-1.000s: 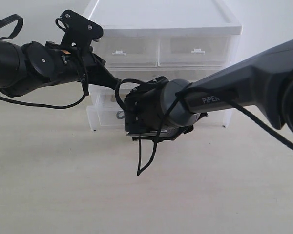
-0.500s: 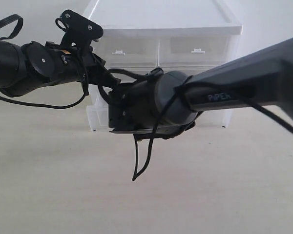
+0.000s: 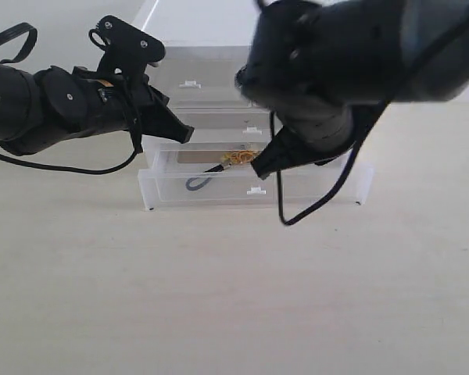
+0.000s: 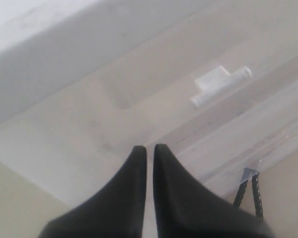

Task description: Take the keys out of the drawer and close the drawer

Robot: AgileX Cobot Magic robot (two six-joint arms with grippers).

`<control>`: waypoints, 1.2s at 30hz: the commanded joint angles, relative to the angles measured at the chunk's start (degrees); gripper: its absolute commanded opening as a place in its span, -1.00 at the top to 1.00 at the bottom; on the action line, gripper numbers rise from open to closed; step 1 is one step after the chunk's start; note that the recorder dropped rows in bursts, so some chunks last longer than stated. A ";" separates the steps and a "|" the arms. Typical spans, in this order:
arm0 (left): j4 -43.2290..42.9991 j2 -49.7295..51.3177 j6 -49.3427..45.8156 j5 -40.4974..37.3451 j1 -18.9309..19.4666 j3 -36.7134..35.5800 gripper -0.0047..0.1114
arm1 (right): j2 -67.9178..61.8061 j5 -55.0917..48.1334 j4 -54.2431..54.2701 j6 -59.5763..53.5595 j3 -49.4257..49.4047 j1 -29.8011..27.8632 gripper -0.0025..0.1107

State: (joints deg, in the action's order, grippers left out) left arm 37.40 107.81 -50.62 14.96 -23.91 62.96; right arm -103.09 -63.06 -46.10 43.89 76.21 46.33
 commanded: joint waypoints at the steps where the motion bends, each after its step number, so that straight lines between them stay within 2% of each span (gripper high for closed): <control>1: 3.57 1.54 0.27 32.57 2.67 1.21 0.85 | 3.79 12.94 14.39 -14.38 -0.40 -8.00 0.96; 4: 3.57 1.54 0.27 32.57 2.67 1.21 0.85 | 4.46 16.98 16.30 -22.69 -0.40 -9.34 0.96; 9: 3.57 1.54 0.27 32.57 2.67 1.21 0.85 | 4.34 18.59 20.25 -58.79 -0.94 -9.34 0.96; 11: 3.57 1.54 0.27 32.57 2.67 1.21 0.85 | 3.95 19.20 24.03 -71.09 -0.94 -9.34 0.96; 12: 3.57 1.54 0.27 32.57 2.67 1.21 0.85 | 3.69 19.45 24.90 -73.68 -0.94 -9.34 0.96; 13: 3.57 1.54 0.27 32.57 2.67 1.21 0.85 | 2.85 19.86 25.03 -74.13 -0.94 -9.34 0.96; 16: 3.57 1.54 0.27 32.57 2.67 1.21 0.85 | 0.93 22.00 25.03 -66.30 -0.94 -9.34 0.96; 19: 3.57 1.54 0.27 32.57 2.67 1.21 0.85 | -0.36 25.24 25.03 -66.16 -0.94 -9.34 0.95; 21: 3.57 1.54 0.27 32.57 2.67 1.21 0.85 | -1.60 25.39 25.03 -66.31 -0.94 -9.22 0.79; 25: 3.57 1.54 0.27 32.57 2.67 1.21 0.85 | -3.42 25.35 25.39 -66.65 -0.94 -9.22 0.31; 27: 3.57 1.54 0.27 32.57 2.67 1.21 0.85 | -4.13 26.55 25.39 -68.35 -0.94 -9.22 0.16; 36: 3.57 1.54 0.27 32.57 2.67 1.21 0.85 | -7.08 33.10 24.63 -71.40 -0.94 -9.22 0.13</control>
State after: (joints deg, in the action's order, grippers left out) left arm 37.40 107.81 -50.62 14.96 -23.91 62.96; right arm -109.57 -31.48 -20.96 -27.04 75.37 37.22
